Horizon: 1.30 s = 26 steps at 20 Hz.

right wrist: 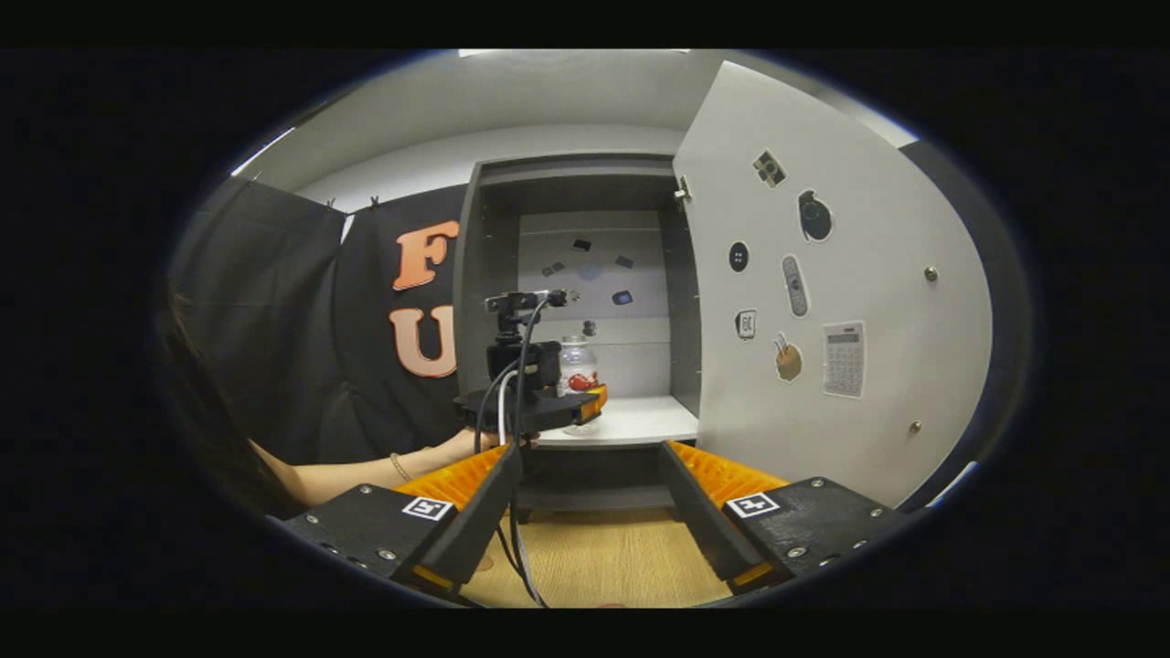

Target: Open the cabinet door with the right hand, grasp the bottle in the cabinet with the left hand and place it on the coaster, then close the cabinet door with the right hand.

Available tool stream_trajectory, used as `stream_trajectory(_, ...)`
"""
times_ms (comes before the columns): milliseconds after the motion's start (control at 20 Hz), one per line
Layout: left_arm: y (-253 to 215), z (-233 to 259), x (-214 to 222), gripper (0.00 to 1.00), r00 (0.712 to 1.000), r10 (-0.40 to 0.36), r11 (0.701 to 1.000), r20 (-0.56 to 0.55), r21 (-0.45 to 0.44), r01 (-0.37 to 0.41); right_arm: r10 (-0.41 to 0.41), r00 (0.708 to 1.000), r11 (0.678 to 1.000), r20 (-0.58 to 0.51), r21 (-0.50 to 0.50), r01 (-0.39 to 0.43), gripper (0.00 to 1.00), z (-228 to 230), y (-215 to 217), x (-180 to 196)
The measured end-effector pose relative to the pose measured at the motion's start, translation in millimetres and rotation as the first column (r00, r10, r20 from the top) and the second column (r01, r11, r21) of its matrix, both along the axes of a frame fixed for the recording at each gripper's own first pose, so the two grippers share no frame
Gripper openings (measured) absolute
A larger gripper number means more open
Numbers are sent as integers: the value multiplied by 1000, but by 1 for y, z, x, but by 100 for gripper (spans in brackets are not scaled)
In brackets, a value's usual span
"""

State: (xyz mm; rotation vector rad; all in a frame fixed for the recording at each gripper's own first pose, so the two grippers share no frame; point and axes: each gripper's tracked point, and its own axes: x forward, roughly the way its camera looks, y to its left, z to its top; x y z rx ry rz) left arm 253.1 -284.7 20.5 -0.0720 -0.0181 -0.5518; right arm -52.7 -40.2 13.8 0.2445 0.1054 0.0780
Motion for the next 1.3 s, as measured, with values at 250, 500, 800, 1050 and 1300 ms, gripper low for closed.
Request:
stream_trajectory(250, 20, 8, -32, 81, 999, 22, 1000, 27, -13, -22, 67, 998, 998, 5, -23, -67, 93, -2, 9, -7)
stream_trajectory(500, 60, -8, -89, 80, 996, 91, 996, 25, -22, -90, 162, 987, 986, 23, -48, -160, 93, -7, 16, -15)
stream_trajectory(800, 119, -51, -159, 80, 985, 175, 984, -1, -14, -175, 244, 970, 970, 17, 13, -244, 93, -20, 35, -26)
stream_trajectory(1050, 152, -96, -193, 81, 983, 177, 984, -51, 0, -177, 143, 988, 989, 53, -46, -141, 93, -14, 43, -27)
stream_trajectory(1300, 172, -152, -224, 81, 988, 145, 988, -57, 52, -142, 74, 997, 997, 23, 27, -74, 93, -24, 66, -34)
